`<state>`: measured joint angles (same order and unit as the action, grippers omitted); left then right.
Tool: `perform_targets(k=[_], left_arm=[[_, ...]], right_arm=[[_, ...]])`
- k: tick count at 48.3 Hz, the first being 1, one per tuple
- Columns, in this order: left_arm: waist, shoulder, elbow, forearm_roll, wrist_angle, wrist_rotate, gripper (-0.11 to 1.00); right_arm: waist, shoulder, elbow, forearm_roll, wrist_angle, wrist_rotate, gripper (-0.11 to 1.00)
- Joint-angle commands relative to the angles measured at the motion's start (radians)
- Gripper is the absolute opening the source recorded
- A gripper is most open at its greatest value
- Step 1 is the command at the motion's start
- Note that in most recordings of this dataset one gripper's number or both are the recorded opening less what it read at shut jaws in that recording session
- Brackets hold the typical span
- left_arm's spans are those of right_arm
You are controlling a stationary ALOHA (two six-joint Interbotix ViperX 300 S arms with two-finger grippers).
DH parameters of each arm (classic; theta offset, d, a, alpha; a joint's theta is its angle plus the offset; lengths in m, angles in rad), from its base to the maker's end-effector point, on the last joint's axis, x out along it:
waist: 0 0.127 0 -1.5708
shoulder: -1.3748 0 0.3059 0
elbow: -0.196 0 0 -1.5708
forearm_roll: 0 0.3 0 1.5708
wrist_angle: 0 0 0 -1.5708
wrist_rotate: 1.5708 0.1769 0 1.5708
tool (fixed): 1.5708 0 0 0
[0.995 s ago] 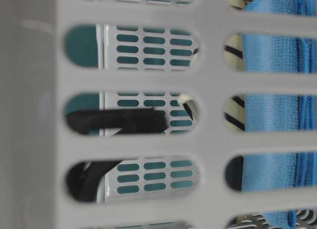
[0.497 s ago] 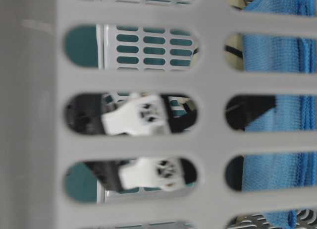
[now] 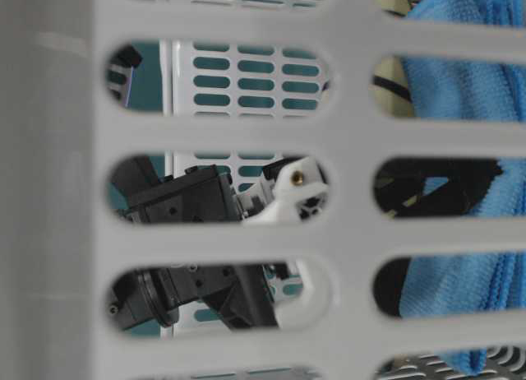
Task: Pick up the blue cloth from the shopping basket with the left arm.
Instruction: 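Close the left gripper on the blue cloth, then lift the blue cloth upward out of the basket with the left gripper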
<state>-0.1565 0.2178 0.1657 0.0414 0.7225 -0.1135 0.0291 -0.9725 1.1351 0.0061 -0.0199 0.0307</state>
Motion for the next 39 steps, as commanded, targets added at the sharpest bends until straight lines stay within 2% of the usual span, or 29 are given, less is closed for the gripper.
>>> perform_targets(k=[1, 8, 11, 26, 39], left_arm=[[-0.005, -0.017, -0.002, 0.005, -0.003, 0.005, 0.61], [-0.003, -0.055, -0.011, 0.005, -0.002, 0.008, 0.23], [-0.003, -0.078, -0.020, 0.003, 0.002, 0.008, 0.13], [-0.026, -0.179, -0.129, 0.003, 0.058, 0.009, 0.13], [-0.029, -0.232, -0.333, 0.005, 0.288, 0.008, 0.13]], right_arm=[[0.003, 0.005, -0.006, 0.000, -0.009, 0.002, 0.66], [0.003, 0.005, -0.006, 0.003, -0.009, 0.003, 0.66], [0.003, 0.005, -0.006, 0.003, -0.009, 0.003, 0.66], [0.003, 0.005, -0.006, 0.008, -0.009, 0.003, 0.66], [0.005, 0.005, -0.003, 0.008, -0.009, 0.006, 0.66]])
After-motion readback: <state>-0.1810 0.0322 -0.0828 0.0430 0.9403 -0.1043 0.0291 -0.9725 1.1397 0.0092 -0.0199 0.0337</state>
